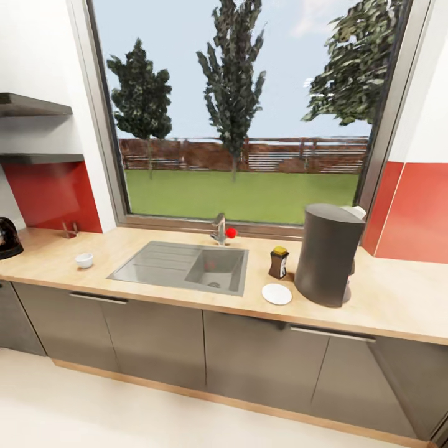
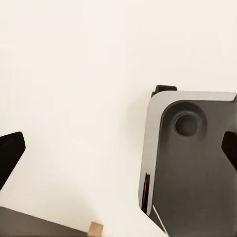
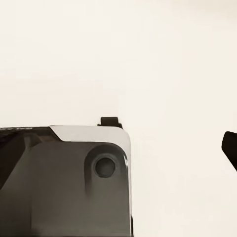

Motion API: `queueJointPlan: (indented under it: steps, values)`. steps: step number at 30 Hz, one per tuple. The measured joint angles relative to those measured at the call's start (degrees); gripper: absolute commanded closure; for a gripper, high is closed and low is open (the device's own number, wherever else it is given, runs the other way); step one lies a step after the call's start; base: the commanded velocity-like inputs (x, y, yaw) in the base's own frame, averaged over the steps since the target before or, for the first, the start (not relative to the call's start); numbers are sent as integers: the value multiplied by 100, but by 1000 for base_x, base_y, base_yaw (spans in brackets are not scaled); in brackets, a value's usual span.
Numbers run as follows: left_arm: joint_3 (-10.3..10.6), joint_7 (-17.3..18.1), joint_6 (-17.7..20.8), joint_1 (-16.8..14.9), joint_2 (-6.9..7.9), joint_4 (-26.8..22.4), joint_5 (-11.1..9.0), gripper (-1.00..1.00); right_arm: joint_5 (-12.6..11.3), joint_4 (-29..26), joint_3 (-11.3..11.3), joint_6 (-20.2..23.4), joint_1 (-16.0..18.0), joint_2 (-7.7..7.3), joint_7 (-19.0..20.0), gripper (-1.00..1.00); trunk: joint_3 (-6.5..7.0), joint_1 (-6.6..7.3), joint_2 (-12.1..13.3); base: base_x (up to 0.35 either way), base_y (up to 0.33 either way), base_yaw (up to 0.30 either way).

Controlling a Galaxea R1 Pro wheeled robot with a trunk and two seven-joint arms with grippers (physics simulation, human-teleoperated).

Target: Set up a coffee station on the kitchen countertop: keep the coffee maker on the countertop, move the bottle of coffee from the kitchen shelf to the counter next to the coffee maker, place a paper coffee filter on top of the coffee maker, put the saucer next to the coffee maker with the coffee cup on the saucer, and place the electric kettle next to the coffee maker.

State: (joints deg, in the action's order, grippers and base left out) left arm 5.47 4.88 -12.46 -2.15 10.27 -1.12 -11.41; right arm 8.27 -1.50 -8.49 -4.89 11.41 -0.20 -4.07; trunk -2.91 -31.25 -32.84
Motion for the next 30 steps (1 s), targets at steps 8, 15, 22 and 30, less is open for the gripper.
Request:
queueJointPlan:
  steps: [8,15,22,30]
  values:
    - [-12,-1,-15,-7,-4,-9,-10,-100,0,-6,0,0,-3,-7,-1,-100,-58,0,0,0,3,175]
    - [-3,-3,-11,-6,-9,-10,6,-100,0,-4,1,0,-3,-23,1,-100,-109,2,1,57,68,177]
    - [-20,-4,-10,-7,5,-10,-22,-100,0,2,1,0,-8,-32,-3,-100,-160,2,-1,168,239,179]
    - [-40,-12,-9,-7,21,-16,-33,-100,5,2,1,0,-12,-34,-5,-100,-218,2,-1,183,264,180]
